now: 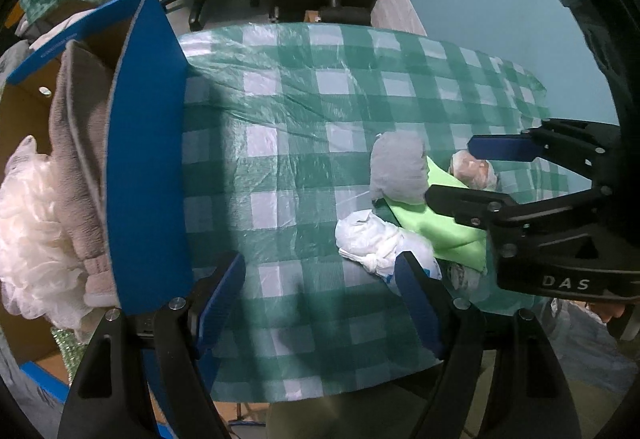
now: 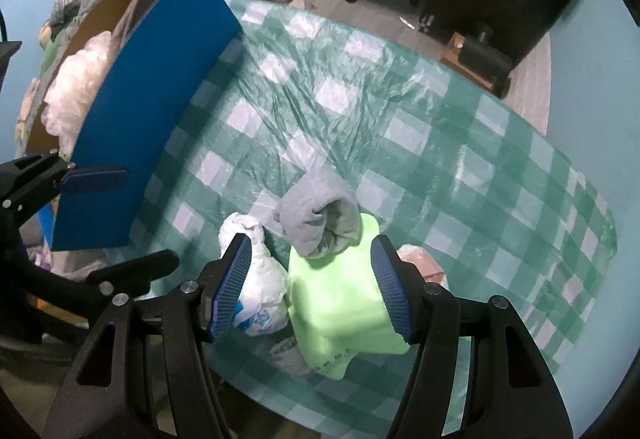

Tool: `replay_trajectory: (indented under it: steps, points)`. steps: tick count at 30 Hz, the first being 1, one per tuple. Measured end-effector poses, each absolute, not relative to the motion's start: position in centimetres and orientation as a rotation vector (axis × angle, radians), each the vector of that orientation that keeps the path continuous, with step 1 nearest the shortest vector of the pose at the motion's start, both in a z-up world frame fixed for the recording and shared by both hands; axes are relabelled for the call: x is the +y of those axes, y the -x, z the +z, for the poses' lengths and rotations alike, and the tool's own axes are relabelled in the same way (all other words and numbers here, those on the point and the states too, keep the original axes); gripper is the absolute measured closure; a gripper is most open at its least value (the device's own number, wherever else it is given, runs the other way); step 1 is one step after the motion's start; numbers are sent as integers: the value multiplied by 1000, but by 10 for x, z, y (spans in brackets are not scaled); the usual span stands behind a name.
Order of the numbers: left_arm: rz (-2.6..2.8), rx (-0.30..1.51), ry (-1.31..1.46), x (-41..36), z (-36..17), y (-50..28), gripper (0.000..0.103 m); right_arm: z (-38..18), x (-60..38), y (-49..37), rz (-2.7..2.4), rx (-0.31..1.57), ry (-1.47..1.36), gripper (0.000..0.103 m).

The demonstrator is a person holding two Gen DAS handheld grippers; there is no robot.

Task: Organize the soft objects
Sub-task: 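Move both grippers to the table items and close the right gripper on the grey sock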

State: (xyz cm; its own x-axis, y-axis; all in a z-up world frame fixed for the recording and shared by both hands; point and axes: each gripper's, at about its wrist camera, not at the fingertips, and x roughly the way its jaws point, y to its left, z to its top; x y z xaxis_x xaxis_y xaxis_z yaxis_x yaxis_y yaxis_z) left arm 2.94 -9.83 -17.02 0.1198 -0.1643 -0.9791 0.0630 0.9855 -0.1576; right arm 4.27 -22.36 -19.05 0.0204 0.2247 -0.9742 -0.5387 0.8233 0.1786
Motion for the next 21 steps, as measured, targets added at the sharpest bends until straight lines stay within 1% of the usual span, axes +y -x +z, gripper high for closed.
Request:
replay_trajectory:
  steps: [12, 20, 21]
  points:
    - [-164, 1475, 120, -100, -200, -37, 25, -234, -208, -56, 603, 1485, 298, 40]
    - [-160, 1508, 127, -97, -215, -40, 25, -250, -196, -60, 595, 1488, 338, 40]
    - [-162, 1510, 123, -97, -215, -40, 24, -252, -196, -61, 592, 1492, 344, 42]
